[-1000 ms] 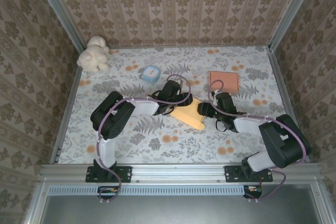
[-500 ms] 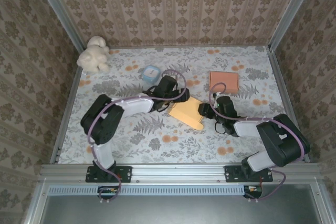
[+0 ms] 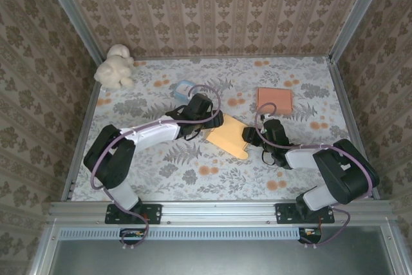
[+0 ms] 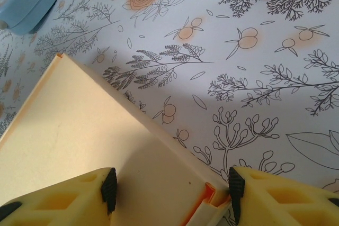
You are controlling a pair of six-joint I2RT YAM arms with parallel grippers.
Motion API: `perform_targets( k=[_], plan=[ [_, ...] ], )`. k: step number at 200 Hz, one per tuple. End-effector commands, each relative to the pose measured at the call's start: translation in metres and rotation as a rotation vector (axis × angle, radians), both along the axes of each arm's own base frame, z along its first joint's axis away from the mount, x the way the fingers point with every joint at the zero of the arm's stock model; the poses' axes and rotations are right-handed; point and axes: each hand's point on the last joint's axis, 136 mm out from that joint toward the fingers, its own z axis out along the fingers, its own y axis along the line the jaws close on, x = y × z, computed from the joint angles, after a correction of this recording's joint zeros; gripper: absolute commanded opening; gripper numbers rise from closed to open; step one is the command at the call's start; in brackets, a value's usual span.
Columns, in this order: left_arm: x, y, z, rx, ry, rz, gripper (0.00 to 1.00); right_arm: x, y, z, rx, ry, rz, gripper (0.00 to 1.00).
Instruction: Fold the paper box
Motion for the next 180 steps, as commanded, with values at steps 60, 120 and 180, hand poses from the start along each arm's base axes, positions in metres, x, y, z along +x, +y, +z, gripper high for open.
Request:
perform_targets(
  k=[60,120,180],
  plan=[
    [-0.019,-0.012,-0.042,-0.035,0.234,0.071,0.92,-0.022,-0.011,-0.032,-0.081,0.123,-0.01,0.58],
    [-0.036,-0.036,-0.051,-0.021,0.293,0.062,0.89,-0.023,-0.012,-0.037,-0.085,0.127,-0.014,0.59],
    [-0.049,-0.007,-0.046,0.123,0.288,0.191,0.91,-0.023,-0.013,-0.036,-0.078,0.122,-0.021,0.59]
  ],
)
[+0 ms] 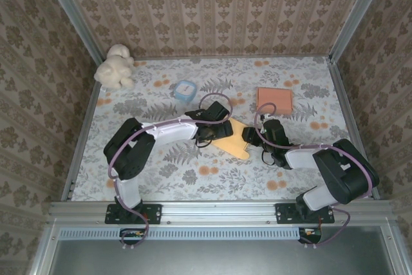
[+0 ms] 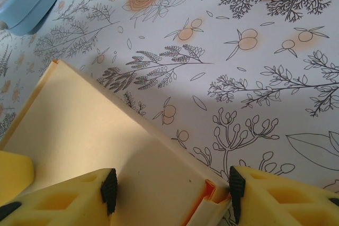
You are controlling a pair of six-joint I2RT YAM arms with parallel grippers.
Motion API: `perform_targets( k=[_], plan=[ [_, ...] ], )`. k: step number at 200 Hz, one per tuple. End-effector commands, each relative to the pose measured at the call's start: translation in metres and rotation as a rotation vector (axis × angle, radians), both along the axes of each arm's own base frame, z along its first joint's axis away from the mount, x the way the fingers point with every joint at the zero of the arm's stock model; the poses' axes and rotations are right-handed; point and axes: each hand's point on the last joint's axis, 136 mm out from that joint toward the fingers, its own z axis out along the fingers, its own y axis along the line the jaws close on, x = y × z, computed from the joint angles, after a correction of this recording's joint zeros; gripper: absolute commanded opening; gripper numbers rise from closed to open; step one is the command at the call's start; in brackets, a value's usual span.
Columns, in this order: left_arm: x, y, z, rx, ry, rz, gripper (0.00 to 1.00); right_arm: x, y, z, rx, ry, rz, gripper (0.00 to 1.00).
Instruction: Fold the paper box
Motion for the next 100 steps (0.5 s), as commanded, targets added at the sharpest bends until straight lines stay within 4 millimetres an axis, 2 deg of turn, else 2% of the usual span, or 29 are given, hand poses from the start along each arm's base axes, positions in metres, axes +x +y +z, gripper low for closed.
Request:
perform_targets(
  k=[1,21,51,100],
  plan=[
    [-0.008,0.021,0.003,0.072,0.023,0.074,0.91,-0.023,-0.013,-0.036,-0.074,0.127,-0.018,0.59],
    [-0.011,0.018,0.001,0.044,0.047,0.085,0.91,-0.024,-0.012,-0.037,-0.07,0.128,-0.019,0.59],
    [-0.02,0.003,-0.006,0.004,0.096,0.057,0.91,-0.024,-0.011,-0.037,-0.072,0.128,-0.017,0.59],
    [-0.033,-0.008,0.003,-0.037,0.118,0.067,0.91,-0.024,-0.012,-0.039,-0.077,0.128,-0.028,0.59]
  ],
)
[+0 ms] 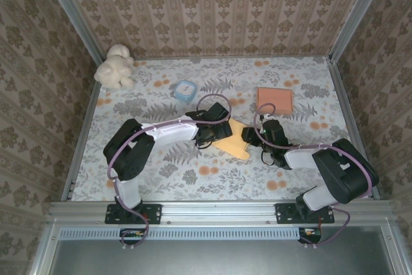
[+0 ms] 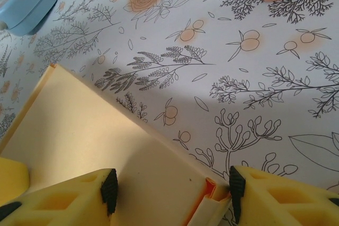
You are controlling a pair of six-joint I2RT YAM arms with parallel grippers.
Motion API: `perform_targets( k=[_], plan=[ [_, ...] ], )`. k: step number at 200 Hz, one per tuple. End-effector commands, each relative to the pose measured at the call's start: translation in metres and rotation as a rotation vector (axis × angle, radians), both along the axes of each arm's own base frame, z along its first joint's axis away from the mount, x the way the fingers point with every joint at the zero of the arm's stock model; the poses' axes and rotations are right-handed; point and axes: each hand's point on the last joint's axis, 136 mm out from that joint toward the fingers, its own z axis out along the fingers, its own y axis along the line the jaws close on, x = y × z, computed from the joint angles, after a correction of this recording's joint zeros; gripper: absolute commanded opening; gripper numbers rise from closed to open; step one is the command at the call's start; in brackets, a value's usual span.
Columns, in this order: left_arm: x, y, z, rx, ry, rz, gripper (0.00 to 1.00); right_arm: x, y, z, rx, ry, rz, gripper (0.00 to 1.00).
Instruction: Fold the paper box
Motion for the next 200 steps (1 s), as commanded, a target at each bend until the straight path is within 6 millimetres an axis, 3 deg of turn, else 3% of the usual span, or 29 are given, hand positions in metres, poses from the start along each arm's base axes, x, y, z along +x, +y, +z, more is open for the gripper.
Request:
perform_targets(
  k=[1,88,168,200],
  plan=[
    [-0.023,-0.009,0.004,-0.028,0.07,-0.003,0.91,-0.025,-0.013,-0.039,-0.069,0.138,-0.024,0.59],
    [-0.033,-0.036,0.012,-0.168,0.163,0.033,0.9,-0.024,-0.004,-0.048,-0.072,0.137,-0.032,0.59],
    [-0.03,-0.019,-0.026,-0.129,0.23,0.102,0.85,-0.027,-0.006,-0.048,-0.08,0.132,-0.034,0.59],
    [-0.026,-0.012,-0.029,-0.112,0.227,0.122,0.84,-0.027,-0.005,-0.043,-0.076,0.125,-0.032,0.59]
  ],
)
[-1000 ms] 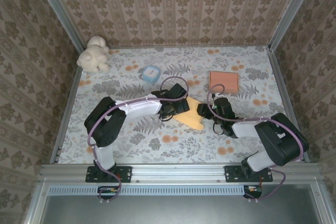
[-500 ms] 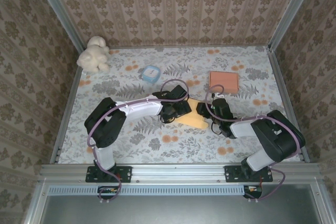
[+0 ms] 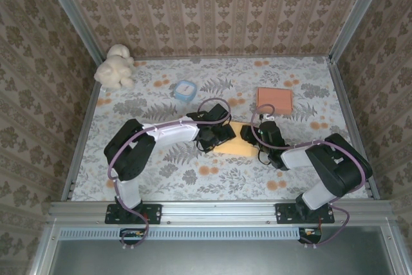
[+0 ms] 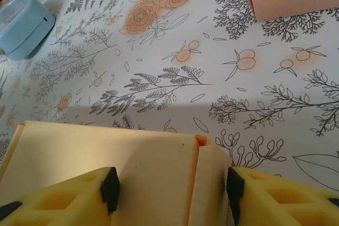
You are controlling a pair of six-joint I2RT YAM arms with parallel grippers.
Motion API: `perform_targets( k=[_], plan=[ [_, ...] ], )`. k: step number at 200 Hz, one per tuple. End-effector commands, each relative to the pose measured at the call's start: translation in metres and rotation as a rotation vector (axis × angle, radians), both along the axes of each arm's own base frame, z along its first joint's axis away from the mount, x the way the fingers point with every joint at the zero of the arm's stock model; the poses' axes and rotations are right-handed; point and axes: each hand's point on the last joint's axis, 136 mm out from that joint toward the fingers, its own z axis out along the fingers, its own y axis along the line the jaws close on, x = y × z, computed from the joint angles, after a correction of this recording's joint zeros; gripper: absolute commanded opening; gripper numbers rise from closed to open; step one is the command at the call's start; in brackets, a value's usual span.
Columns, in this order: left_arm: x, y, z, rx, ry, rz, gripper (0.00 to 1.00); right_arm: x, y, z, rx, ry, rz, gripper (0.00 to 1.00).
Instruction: Fold the paper box
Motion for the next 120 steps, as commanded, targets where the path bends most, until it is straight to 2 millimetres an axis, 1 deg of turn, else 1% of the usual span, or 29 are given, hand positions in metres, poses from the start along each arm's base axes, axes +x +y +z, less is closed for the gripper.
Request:
perform_targets(
  k=[1,44,73,77,79,82,120],
  plan=[
    [0.0,0.007,-0.025,0.025,0.042,0.047,0.84,-0.037,-0.008,-0.043,-0.081,0.177,0.033,0.59],
    [0.002,0.018,-0.031,0.046,0.045,0.071,0.83,-0.039,-0.011,-0.034,-0.098,0.162,0.035,0.6],
    [0.001,0.021,-0.035,0.056,0.05,0.072,0.82,-0.045,-0.011,-0.021,-0.128,0.145,0.052,0.6],
    [0.001,0.022,-0.036,0.058,0.053,0.073,0.82,-0.048,-0.012,-0.023,-0.141,0.154,0.055,0.6],
    [0.002,0.021,-0.035,0.057,0.052,0.073,0.82,-0.047,-0.012,-0.017,-0.136,0.136,0.055,0.6],
    [0.002,0.022,-0.036,0.056,0.052,0.074,0.82,-0.047,-0.012,-0.013,-0.139,0.128,0.054,0.6],
    [0.003,0.023,-0.035,0.06,0.046,0.078,0.82,-0.066,-0.021,0.008,-0.203,0.091,0.052,0.6]
  ],
)
